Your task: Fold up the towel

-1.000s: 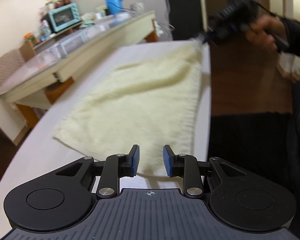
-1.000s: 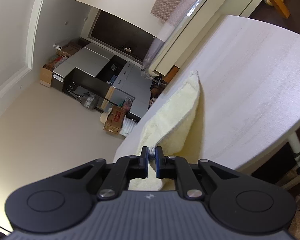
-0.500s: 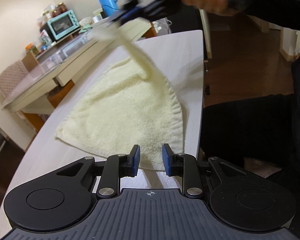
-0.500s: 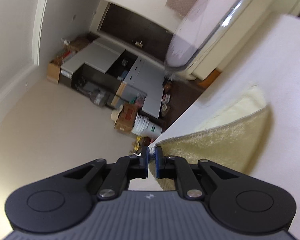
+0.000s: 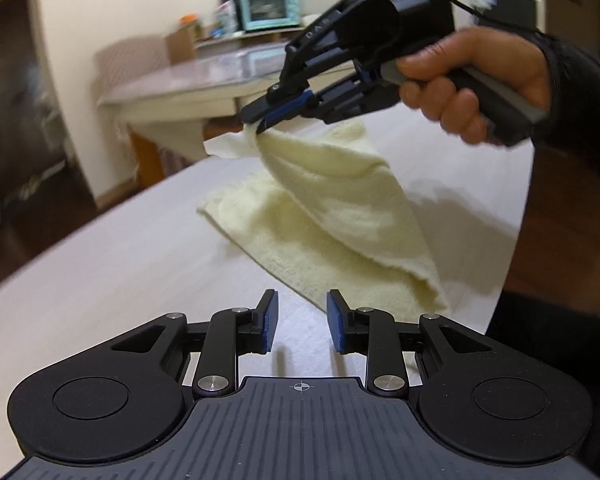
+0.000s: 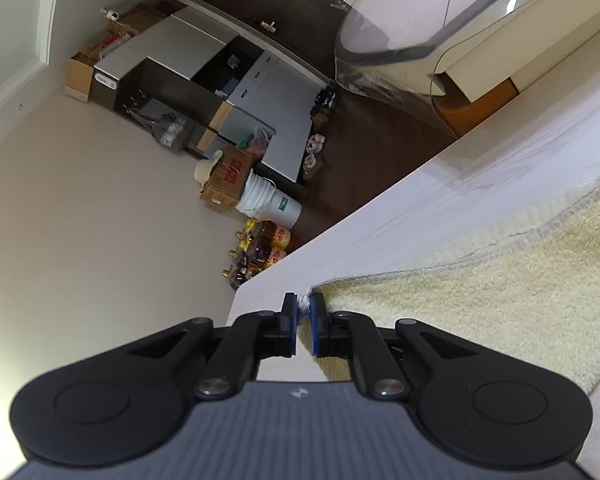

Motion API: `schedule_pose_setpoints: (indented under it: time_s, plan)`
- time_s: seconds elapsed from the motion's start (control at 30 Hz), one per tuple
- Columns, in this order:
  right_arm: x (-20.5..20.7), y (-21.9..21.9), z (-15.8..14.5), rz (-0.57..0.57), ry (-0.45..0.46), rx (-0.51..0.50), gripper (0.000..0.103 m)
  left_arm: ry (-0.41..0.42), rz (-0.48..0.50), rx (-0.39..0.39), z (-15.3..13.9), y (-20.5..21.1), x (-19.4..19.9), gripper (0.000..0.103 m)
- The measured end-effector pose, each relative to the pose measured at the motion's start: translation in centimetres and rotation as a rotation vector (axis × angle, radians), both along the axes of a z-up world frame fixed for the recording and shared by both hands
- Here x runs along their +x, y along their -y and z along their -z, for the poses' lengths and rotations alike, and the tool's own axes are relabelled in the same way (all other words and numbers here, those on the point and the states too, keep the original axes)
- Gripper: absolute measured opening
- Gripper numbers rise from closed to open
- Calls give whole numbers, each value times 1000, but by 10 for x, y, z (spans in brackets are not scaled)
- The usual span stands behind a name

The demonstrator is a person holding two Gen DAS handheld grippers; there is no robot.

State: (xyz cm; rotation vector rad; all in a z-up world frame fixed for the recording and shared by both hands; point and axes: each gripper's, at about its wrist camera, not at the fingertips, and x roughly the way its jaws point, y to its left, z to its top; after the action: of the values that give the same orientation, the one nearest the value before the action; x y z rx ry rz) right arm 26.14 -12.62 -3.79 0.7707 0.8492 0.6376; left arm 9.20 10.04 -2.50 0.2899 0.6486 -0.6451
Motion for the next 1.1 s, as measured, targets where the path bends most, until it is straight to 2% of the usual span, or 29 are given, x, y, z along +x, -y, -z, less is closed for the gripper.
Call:
schedule_pose_setpoints:
  time_s: [0.2,0.3,0.5,0.8,1.1]
  plan:
    - [5,-14,1,3,-26,-42,8,-10,-36,-18,6,3,-6,29]
    - [5,-17,1,-2,-34,-63,8,-39,-76,-58,2,-4,2,29]
    - [5,-19,-3,-2,-34,-79,8,-74,-125,-89,1,-15,19,29]
    - [6,-29,-8,-13,-34,-113,8,-90,-222,-111,4,-22,28,30]
    - [7,-36,-9,-18,-39,-141,8,-87,-268,-118,-2,-19,27,32]
